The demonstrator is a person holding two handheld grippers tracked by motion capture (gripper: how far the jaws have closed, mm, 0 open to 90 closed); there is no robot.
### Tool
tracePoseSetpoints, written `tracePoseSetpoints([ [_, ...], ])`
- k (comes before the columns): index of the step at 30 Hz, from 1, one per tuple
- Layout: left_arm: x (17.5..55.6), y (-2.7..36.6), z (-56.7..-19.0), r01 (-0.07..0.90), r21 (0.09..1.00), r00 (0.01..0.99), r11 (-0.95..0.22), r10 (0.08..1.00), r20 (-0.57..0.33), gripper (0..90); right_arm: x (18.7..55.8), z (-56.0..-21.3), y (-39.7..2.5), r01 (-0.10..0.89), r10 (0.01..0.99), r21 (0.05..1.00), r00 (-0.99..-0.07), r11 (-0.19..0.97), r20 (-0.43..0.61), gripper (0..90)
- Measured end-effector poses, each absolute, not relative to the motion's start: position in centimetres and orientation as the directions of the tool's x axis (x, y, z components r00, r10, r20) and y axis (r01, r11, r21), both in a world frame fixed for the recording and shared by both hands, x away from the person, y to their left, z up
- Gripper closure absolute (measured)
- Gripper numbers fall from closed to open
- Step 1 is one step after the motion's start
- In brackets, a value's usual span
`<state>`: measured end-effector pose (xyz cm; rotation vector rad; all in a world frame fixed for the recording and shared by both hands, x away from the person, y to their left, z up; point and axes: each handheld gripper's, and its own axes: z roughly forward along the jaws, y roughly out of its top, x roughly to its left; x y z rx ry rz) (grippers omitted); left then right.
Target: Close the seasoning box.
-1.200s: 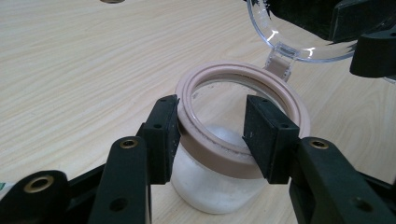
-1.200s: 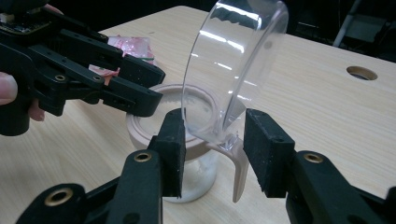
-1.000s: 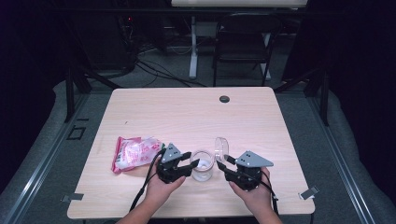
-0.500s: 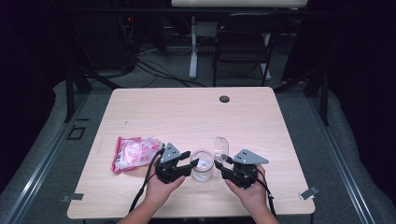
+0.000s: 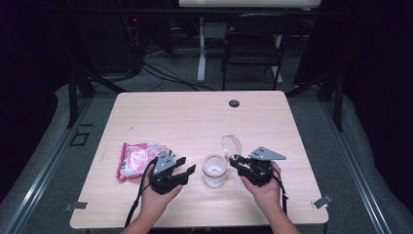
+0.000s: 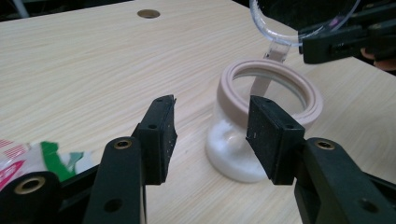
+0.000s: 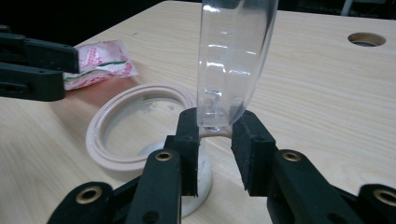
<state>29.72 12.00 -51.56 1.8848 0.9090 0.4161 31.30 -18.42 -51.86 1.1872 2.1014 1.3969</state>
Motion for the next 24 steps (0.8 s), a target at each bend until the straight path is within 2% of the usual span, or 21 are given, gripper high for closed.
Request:
tracePoseSetpoints([
  [7,29.2,12.8,-51.9,0.426,0.867,0.64,-0.258,0.764,-0.087,51.5,32.9,-52.1,-18.5,0.474,0.765,0.871,-0.607,0.13,0.216,68.8],
  [13,28.6,13.7,-52.0,0.429,0.866,0.621,-0.255,0.78,-0.078,51.1,33.9,-52.3,-18.3,0.469,0.751,0.869,-0.628,0.154,0.206,73.4],
  [19,28.1,14.7,-52.0,0.441,0.864,0.595,-0.242,0.8,-0.08,51.1,34.8,-52.3,-18.4,0.498,0.724,0.858,-0.638,0.128,0.263,74.3],
  [24,27.8,15.2,-52.0,0.44,0.867,0.585,-0.235,0.807,-0.078,51.1,35.2,-52.3,-18.0,0.5,0.7,0.854,-0.66,0.141,0.271,74.8],
])
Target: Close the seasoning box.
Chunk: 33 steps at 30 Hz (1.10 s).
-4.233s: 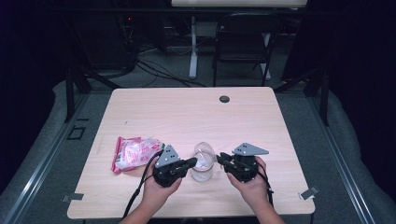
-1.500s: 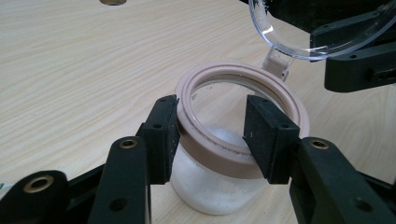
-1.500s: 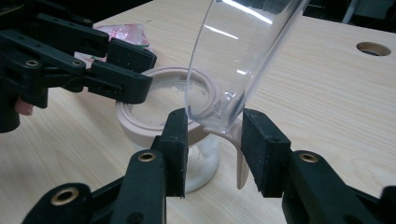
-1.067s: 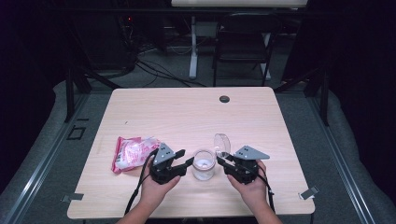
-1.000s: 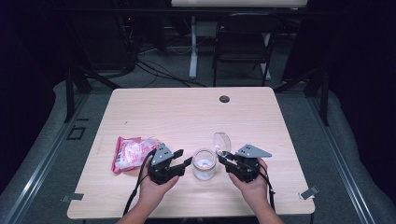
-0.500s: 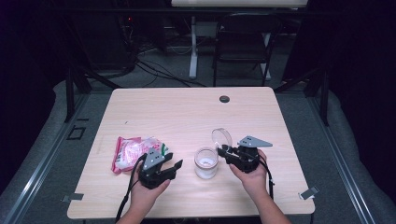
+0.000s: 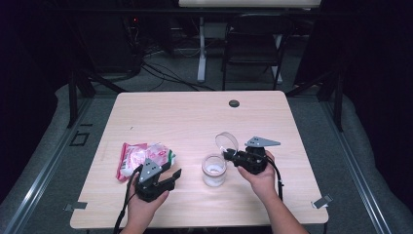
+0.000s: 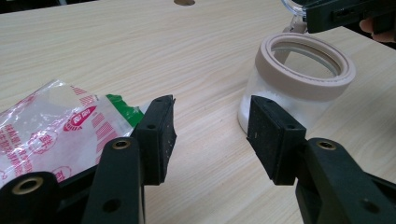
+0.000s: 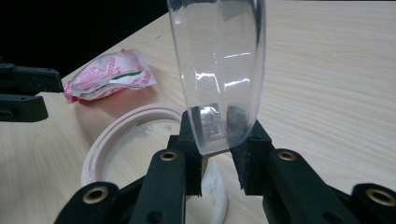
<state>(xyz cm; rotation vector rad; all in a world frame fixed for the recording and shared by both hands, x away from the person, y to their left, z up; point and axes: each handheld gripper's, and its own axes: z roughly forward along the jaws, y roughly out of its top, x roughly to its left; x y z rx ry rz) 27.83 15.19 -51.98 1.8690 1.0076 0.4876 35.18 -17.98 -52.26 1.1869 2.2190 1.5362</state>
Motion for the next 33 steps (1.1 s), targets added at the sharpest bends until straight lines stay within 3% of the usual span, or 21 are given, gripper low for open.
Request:
tracePoseSetpoints([
  [7,27.7,15.6,-51.9,0.442,0.867,0.575,-0.229,0.814,-0.078,51.1,35.5,-52.3,-17.6,0.517,0.628,0.84,-0.711,0.164,0.316,75.3],
  [13,27.8,16.1,-51.8,0.438,0.87,0.566,-0.225,0.821,-0.072,51.1,35.6,-52.3,-17.7,0.508,0.626,0.842,-0.72,0.182,0.299,74.5],
  [25,28.1,18.4,-51.2,0.434,0.876,0.511,-0.212,0.858,-0.045,48.4,36.1,-52.5,-17.6,0.5,0.659,0.851,-0.697,0.164,0.282,65.6],
  [33,29.1,20.5,-50.8,0.465,0.865,0.5,-0.189,0.862,-0.081,44.9,35.6,-52.0,-17.8,0.483,0.675,0.86,-0.69,0.161,0.261,56.9],
])
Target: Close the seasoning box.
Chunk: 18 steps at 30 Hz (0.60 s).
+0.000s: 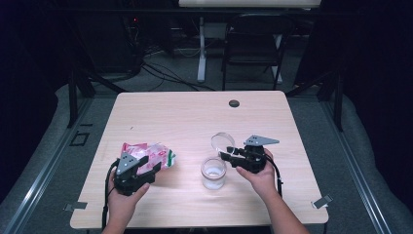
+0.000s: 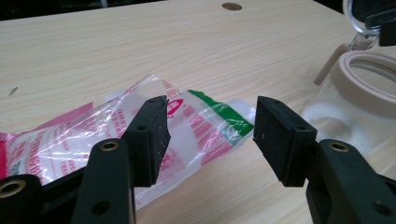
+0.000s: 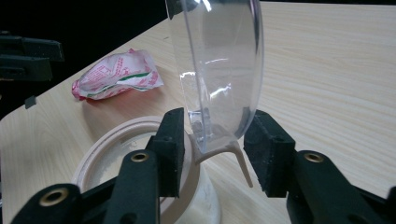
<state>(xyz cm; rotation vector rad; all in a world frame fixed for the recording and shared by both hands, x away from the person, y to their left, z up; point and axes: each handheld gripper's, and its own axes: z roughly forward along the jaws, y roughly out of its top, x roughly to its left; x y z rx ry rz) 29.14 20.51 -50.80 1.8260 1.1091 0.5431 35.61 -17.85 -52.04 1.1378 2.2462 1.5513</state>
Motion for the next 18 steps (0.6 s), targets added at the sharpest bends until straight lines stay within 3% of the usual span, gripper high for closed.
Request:
tracePoseSetpoints([
  [8,29.7,20.7,-50.6,0.447,0.869,0.556,-0.213,0.827,-0.083,39.2,34.3,-51.2,-17.9,0.429,0.722,0.891,-0.663,0.149,0.198,49.8],
  [15,29.5,19.8,-50.6,0.458,0.857,0.596,-0.238,0.797,-0.097,55.5,33.4,-50.6,-17.9,0.383,0.73,0.909,-0.667,0.167,0.147,51.1],
  [18,29.6,19.4,-50.8,0.466,0.845,0.598,-0.262,0.797,-0.083,57.1,33.2,-50.4,-18.0,0.384,0.738,0.906,-0.661,0.176,0.136,54.1],
])
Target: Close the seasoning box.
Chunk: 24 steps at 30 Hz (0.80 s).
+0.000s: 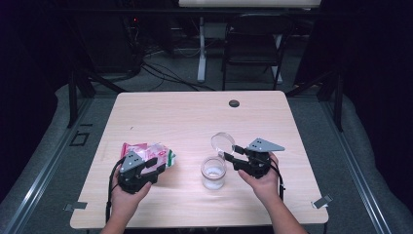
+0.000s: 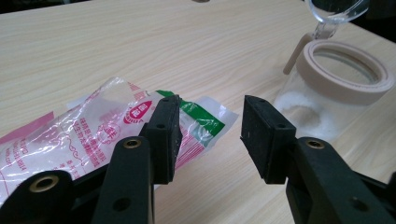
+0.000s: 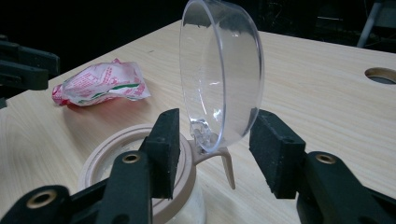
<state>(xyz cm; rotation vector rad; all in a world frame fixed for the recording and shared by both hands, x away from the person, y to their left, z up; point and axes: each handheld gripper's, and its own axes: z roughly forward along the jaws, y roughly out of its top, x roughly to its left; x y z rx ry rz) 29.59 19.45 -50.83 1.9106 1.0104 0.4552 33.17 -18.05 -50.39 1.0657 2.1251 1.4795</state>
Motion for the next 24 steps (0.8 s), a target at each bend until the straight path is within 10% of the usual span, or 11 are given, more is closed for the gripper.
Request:
tracePoseSetpoints([
  [11,30.6,16.9,-52.3,0.451,0.803,0.629,-0.39,0.777,0.024,42.2,32.2,-49.9,-18.7,0.367,0.761,0.918,-0.635,0.15,0.13,52.0],
  [24,31.9,15.4,-53.8,0.416,0.752,0.607,-0.512,0.772,0.19,45.1,30.6,-49.7,-19.2,0.316,0.77,0.931,-0.635,0.181,0.066,50.2],
])
